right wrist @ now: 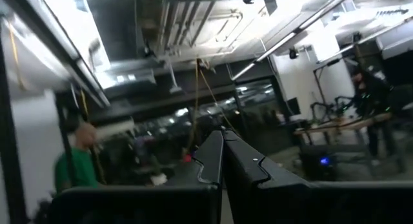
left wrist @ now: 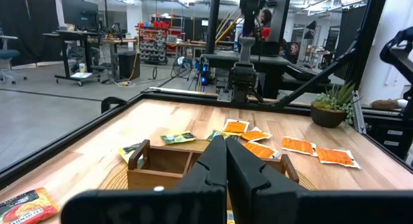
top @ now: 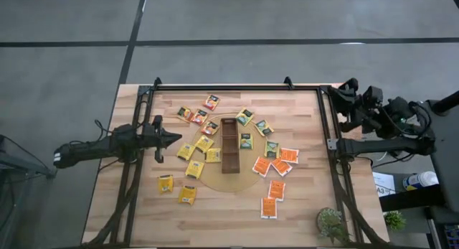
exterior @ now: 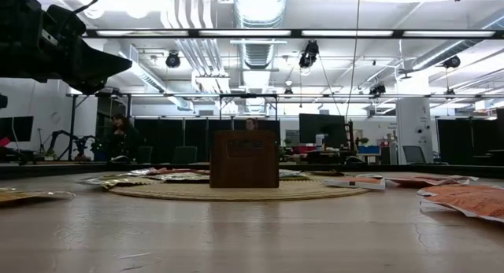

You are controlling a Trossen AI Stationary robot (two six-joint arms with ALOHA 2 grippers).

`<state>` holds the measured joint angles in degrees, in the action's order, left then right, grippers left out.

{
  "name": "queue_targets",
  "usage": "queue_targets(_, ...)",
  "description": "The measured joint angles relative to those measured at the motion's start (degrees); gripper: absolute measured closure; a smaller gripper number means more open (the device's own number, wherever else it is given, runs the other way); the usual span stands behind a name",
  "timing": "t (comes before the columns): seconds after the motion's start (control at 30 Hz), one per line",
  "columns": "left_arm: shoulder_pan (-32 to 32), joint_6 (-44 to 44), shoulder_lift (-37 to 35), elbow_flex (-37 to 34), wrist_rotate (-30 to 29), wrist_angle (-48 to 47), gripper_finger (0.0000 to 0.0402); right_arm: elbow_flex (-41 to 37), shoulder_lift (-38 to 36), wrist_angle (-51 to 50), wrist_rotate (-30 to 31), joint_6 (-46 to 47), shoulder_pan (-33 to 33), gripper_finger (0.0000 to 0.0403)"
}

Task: Pick & Place Tea
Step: Put the white tea bag into the top section of the wooden organizer

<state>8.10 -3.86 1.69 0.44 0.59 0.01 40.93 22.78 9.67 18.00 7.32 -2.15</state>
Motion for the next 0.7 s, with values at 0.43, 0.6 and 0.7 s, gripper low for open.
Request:
queue_targets(0.43,0.0,0.0,0.0,0.0,0.0,0.0,0.0402,19.6,14.6,-21.8,0.0,-13.4,0.0,0.0394)
queue_targets(0.6,0.0,0.0,0.0,0.0,0.0,0.0,0.0402,25.8,19.0,-34.7,0.0,-21.2,0.0,0.0394)
queue_targets(0.7,0.0,0.0,0.0,0.0,0.0,0.0,0.0402,29.1,21.6,-41.7,0.0,-25.6,0.0,0.0394)
